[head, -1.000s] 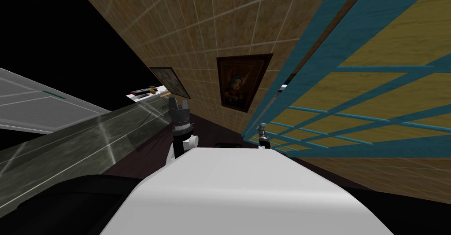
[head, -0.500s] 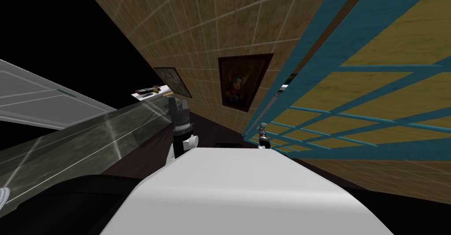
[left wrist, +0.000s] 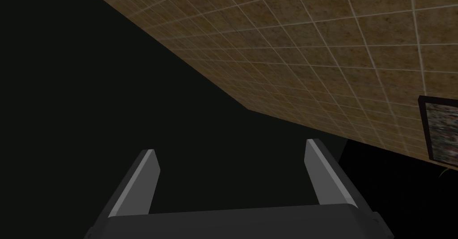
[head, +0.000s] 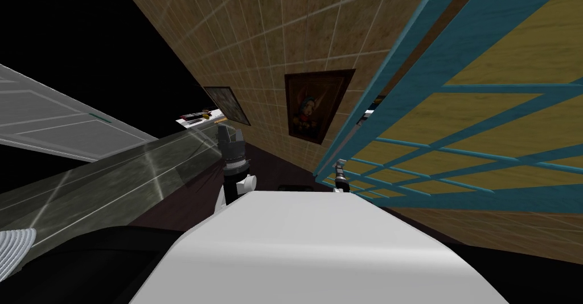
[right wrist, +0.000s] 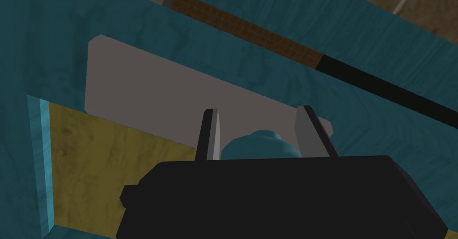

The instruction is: Pull the door open

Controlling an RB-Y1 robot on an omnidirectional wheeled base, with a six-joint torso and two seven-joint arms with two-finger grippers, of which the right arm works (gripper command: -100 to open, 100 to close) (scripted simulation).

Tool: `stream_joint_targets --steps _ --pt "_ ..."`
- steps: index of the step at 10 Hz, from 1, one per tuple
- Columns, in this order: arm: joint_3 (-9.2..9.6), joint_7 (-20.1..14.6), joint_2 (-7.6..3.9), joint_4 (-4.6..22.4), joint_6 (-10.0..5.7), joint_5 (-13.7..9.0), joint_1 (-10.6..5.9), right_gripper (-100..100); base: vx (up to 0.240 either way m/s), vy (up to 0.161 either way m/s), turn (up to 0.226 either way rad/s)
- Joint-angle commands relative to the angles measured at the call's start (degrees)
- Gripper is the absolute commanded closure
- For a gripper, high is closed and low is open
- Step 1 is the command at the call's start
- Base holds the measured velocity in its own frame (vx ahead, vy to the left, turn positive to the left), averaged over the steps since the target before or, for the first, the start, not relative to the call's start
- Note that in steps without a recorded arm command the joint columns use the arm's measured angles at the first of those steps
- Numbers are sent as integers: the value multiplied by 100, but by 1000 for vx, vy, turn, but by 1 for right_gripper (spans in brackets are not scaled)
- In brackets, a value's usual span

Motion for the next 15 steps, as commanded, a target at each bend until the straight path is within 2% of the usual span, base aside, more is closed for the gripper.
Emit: stream_joint_targets --steps 1,5,6,7,8,9,10,11,12,14,15 --pt "-76 -165 -118 46 -87 -96 -9 100 -31 3 28" --pt "63 -825 -165 67 -92 -357 -18 100 -44 -5 61" --pt "63 -880 -165 67 -92 -357 -18 100 -24 -12 15" --pt "111 -1092 -180 75 -93 -446 -22 100 -35 -25 62" --pt "111 -1118 -180 75 -93 -446 -22 100 -27 -13 45" --pt "160 -1343 -195 82 -95 -536 -27 100 -32 -4 63" --pt "160 -1357 -195 82 -95 -536 -27 100 -27 -3 12" --pt "208 -1592 -210 89 -97 -625 -31 100 -29 -2 56" --pt "208 -1596 -210 89 -97 -625 -31 100 -24 -2 45" --pt "305 -1968 -240 103 -100 -804 -40 100 -46 -13 68" --pt "305 -2073 -240 103 -100 -804 -40 100 -49 -19 54"
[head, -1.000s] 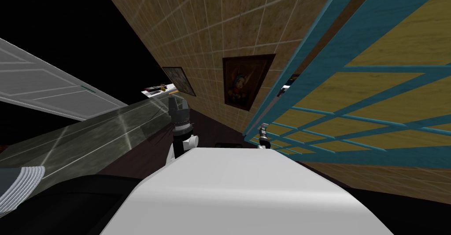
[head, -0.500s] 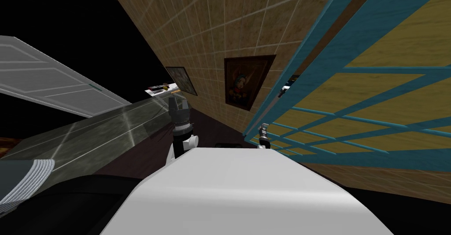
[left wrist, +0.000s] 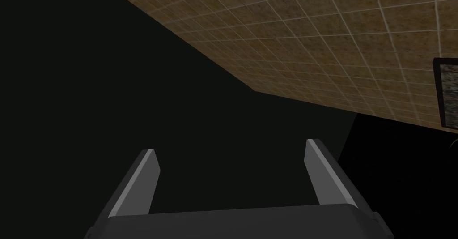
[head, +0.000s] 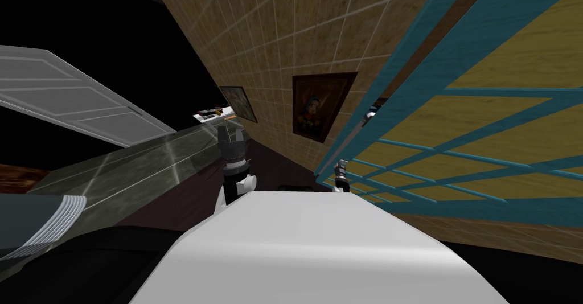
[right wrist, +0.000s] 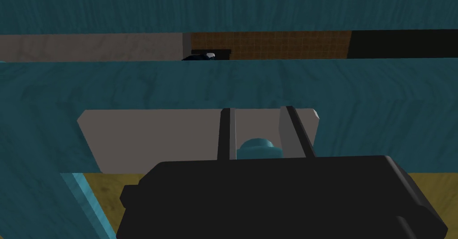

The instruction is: Pull the door open

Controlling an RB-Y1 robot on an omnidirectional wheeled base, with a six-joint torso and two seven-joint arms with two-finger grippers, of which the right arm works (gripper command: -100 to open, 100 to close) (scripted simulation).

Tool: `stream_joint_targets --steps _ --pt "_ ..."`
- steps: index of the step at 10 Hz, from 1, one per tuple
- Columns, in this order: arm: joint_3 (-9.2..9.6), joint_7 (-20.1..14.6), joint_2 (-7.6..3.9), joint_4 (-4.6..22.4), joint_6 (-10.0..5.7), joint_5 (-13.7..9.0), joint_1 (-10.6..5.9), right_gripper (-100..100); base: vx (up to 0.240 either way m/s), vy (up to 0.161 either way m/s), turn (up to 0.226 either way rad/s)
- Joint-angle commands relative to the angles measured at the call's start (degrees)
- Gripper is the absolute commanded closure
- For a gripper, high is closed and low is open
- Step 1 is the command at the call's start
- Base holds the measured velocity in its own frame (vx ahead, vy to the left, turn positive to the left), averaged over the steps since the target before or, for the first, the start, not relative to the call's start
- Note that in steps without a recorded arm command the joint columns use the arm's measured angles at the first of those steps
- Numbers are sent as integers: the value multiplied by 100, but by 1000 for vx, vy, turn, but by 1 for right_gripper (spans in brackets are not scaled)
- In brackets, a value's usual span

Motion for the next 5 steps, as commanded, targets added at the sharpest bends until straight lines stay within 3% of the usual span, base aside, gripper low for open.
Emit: stream_joint_targets --steps 1,5 --pt "-36 -286 -120 -50 56 -152 48 100 -43 -15 71" --pt "63 -811 -149 -37 52 -330 38 100 -39 -9 49"
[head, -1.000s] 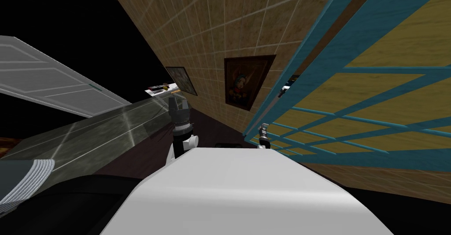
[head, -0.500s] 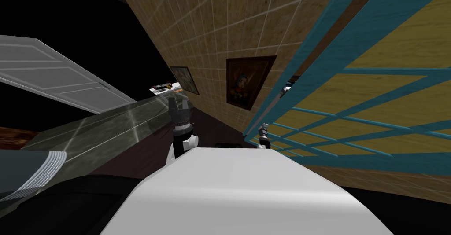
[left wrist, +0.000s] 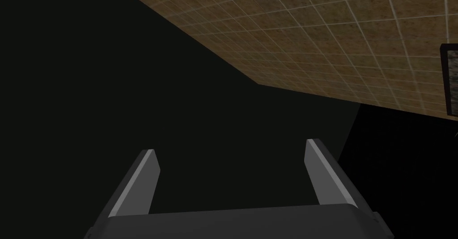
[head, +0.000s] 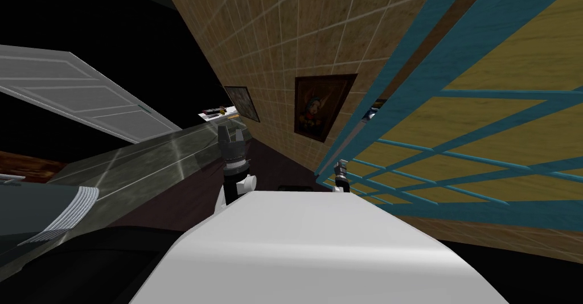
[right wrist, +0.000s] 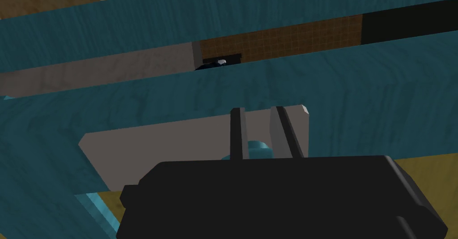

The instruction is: Pull the door open

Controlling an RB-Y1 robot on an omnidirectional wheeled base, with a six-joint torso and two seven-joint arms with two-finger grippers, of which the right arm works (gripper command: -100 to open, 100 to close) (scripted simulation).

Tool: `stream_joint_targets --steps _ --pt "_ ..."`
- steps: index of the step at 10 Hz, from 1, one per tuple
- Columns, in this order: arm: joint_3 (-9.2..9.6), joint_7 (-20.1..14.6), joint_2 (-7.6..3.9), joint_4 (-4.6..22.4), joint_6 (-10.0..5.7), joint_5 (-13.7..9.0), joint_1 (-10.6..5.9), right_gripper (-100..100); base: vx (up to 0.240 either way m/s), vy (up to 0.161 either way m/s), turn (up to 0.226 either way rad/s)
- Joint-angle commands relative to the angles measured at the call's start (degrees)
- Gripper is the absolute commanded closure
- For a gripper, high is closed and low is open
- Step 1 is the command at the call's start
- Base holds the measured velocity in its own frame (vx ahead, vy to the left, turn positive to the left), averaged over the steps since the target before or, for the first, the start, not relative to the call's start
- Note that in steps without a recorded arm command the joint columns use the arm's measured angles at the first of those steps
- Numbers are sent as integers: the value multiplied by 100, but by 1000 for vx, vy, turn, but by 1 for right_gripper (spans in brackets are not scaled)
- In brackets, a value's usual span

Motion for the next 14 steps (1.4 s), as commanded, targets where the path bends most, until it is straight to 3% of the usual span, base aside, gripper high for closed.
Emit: stream_joint_targets --steps 1,2,4,5,14 --pt "-29 -286 -89 -126 88 -148 122 100 -36 2 42" --pt "-29 -310 -89 -126 88 -148 122 100 -31 -11 26" --pt "68 -684 -117 -113 84 -323 110 100 -46 -18 77" --pt "154 -757 -1 -350 166 -336 118 -100 -62 -4 92" --pt "357 -1997 120 -466 159 -879 111 -100 -67 -15 33"
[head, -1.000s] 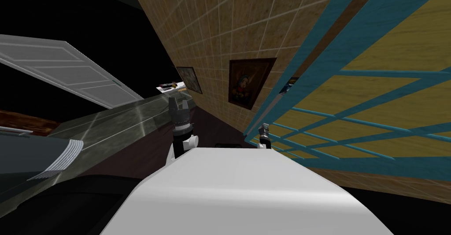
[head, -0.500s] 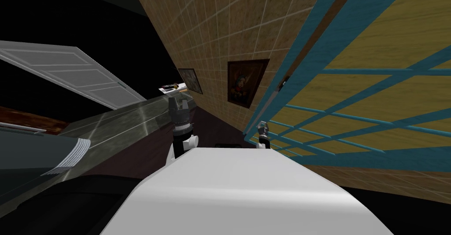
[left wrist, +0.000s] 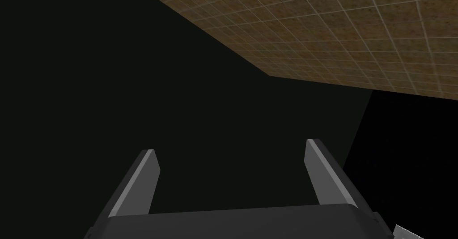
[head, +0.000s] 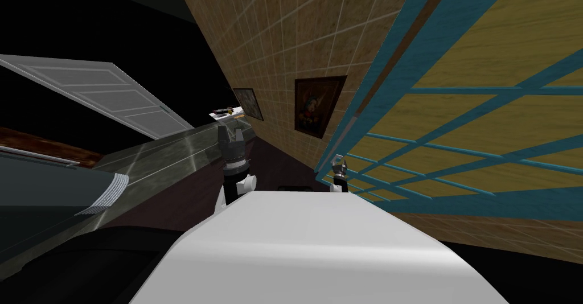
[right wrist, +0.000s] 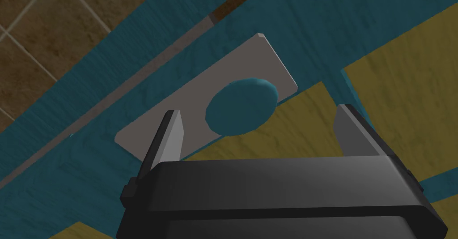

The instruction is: Pull the door open

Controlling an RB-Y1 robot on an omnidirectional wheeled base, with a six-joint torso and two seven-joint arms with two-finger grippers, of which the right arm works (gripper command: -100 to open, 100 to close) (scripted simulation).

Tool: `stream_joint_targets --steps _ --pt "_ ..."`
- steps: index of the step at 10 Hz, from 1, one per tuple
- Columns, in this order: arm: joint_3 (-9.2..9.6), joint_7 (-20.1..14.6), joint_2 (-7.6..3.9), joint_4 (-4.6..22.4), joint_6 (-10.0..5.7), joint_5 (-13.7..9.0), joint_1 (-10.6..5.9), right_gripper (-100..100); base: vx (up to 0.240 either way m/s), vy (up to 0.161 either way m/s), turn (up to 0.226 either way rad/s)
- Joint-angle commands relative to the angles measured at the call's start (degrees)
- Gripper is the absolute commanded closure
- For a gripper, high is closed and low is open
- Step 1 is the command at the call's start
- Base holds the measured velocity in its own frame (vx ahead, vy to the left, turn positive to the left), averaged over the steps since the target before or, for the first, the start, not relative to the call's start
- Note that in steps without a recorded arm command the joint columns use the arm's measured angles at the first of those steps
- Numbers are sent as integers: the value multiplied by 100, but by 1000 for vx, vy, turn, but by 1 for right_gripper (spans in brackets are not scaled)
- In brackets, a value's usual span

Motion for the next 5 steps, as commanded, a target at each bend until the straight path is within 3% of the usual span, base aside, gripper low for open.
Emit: stream_joint_targets --steps 1,5 --pt "38 -286 25 -19 -3 -103 -3 -100 -47 -4 29" --pt "107 -763 72 -58 -4 -287 -6 -100 -45 -8 32"
